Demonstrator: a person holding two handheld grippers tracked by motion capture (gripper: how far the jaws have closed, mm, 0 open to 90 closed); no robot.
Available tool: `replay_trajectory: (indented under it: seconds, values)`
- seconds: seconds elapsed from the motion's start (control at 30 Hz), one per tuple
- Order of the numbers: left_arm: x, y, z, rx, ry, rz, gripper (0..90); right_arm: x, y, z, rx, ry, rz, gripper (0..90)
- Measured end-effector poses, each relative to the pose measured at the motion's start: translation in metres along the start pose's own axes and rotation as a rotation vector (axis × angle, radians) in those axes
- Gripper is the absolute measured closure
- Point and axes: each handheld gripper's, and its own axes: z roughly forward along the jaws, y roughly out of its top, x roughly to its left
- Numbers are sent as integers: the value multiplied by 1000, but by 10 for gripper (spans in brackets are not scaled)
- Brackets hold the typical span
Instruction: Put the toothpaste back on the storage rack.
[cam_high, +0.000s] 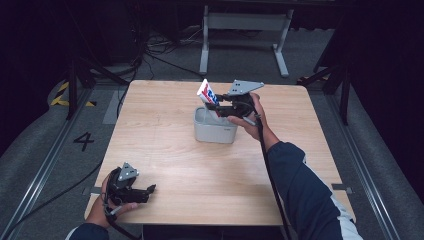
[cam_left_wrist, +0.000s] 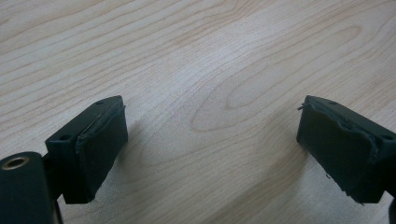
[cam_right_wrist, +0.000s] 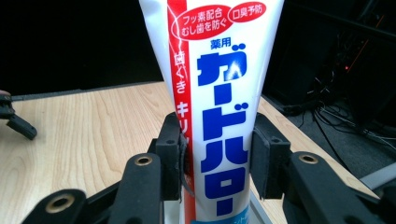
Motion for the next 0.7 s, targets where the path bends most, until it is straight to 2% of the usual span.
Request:
replay_trajectory:
  seconds: [0.27,0.57,0.7]
  values:
    - [0,0,0,-2,0,-4,92,-2,-8,-1,15,6,8,617]
    - [0,0,0,2,2,0,92,0,-18,-3,62,32,-8,606]
    - [0,0,0,0,1,-4,92,0,-22,-7,90,38,1,601]
